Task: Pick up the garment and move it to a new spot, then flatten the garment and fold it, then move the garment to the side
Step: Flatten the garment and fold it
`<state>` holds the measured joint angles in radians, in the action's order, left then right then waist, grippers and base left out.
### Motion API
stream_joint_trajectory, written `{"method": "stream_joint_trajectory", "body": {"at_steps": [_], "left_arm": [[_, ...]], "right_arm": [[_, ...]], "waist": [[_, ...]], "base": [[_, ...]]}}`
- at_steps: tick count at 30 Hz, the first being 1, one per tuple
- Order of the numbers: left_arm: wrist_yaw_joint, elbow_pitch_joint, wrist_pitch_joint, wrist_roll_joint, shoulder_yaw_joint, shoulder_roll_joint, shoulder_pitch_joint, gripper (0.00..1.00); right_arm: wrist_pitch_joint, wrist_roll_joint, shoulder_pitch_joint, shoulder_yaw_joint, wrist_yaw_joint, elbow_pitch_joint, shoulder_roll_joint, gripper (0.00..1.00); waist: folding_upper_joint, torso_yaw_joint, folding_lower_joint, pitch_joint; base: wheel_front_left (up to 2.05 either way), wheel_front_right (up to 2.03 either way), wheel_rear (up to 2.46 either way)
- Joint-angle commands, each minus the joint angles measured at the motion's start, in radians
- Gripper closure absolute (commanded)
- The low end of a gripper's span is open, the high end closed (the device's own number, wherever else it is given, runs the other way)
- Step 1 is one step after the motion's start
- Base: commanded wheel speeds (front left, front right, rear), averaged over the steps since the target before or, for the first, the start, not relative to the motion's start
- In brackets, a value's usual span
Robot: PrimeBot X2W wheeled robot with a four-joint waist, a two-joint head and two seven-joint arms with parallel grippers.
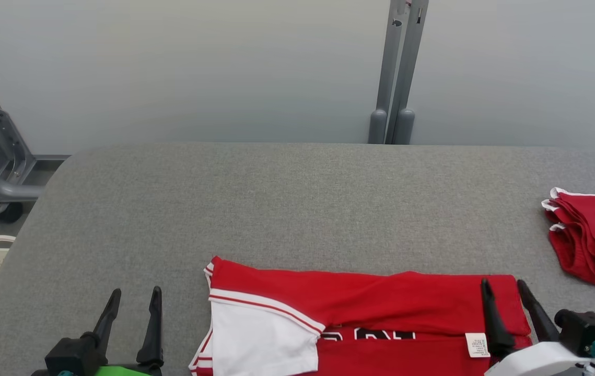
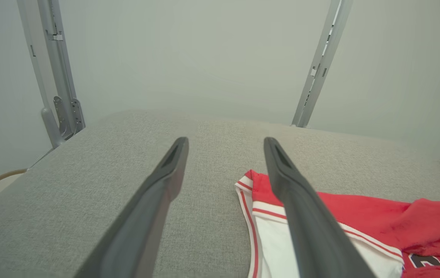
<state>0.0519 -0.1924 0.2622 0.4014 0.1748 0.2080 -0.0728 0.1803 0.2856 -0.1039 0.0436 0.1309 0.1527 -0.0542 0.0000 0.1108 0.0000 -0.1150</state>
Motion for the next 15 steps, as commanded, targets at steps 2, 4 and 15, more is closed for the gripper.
{"method": "stream_joint_trajectory", "body": {"at_steps": [2, 4, 15], "left_arm": [[0.016, -0.015, 0.003, -0.026, -0.014, -0.01, -0.019, 0.0], [0.03, -0.032, 0.003, -0.042, -0.023, -0.017, -0.027, 0.0], [0.065, -0.076, 0.003, -0.114, -0.034, -0.037, -0.03, 0.0]], "right_arm": [[0.013, -0.017, -0.021, -0.005, -0.001, 0.019, -0.003, 0.0], [0.016, -0.031, -0.034, -0.012, 0.0, 0.034, -0.002, 0.0], [0.007, -0.071, -0.051, 0.001, 0.0, 0.049, -0.005, 0.0]], "waist": [[0.0, -0.008, 0.0, -0.008], [0.0, -0.012, 0.0, -0.012], [0.0, -0.03, 0.0, -0.004]], "base": [[0.0, 0.0, 0.0], [0.0, 0.0, 0.0], [0.0, 0.0, 0.0]]}}
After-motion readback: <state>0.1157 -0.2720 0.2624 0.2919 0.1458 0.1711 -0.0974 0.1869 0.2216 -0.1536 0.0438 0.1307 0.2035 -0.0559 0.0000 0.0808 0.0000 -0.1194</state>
